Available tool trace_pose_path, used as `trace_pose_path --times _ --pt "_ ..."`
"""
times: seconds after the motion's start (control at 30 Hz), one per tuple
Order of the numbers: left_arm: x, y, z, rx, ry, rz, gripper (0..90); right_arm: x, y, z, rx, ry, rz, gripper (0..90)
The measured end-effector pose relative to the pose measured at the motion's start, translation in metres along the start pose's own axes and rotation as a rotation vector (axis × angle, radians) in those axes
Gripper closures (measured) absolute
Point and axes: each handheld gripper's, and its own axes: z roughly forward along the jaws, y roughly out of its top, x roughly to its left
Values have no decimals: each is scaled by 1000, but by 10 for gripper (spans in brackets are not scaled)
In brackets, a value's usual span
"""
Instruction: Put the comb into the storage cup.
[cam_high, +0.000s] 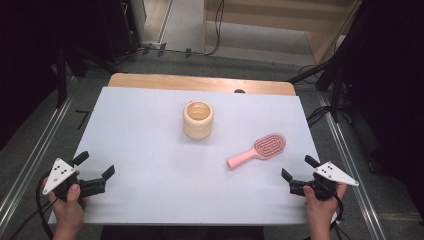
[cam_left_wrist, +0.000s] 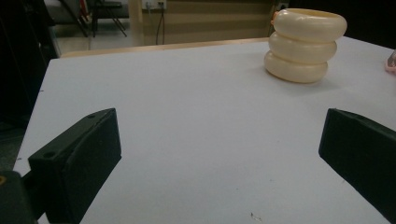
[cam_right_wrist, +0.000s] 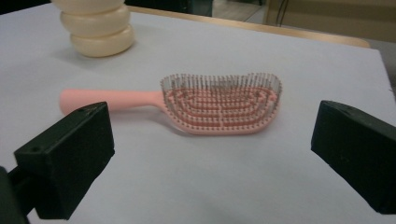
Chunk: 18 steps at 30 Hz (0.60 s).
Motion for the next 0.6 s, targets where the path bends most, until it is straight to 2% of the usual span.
trace_pose_path --times 0.07,0.1,0.13,0.17,0.2,0.27,0.37,0.43,0.47,0.5,0.6 --pt "0 0 0 -2 -5 0 0 10 8 -1 -24 -5 -4 170" --pt "0 0 0 0 -10 2 0 10 8 -1 -24 -5 -4 170" --pt "0 0 -1 1 -14 7 0 15 15 1 -11 18 -16 239" --pt "0 0 -1 1 -17 7 0 19 18 2 -10 22 -20 304" --pt "0 0 -1 1 -17 7 0 19 18 2 -10 22 -20 304" --pt "0 0 -1 1 -17 7 0 27 26 5 -10 30 -32 452" --pt "0 0 -1 0 -21 7 0 33 34 9 -7 44 -41 580" --pt "0 0 -1 -1 -22 6 0 35 39 13 -6 82 -47 656" --pt "0 0 -1 0 -22 7 0 35 39 13 -6 82 -47 656" --pt "0 0 -1 -1 -23 7 0 36 45 18 12 117 -49 719" --pt "0 0 -1 2 -22 10 0 37 50 24 35 132 -53 805"
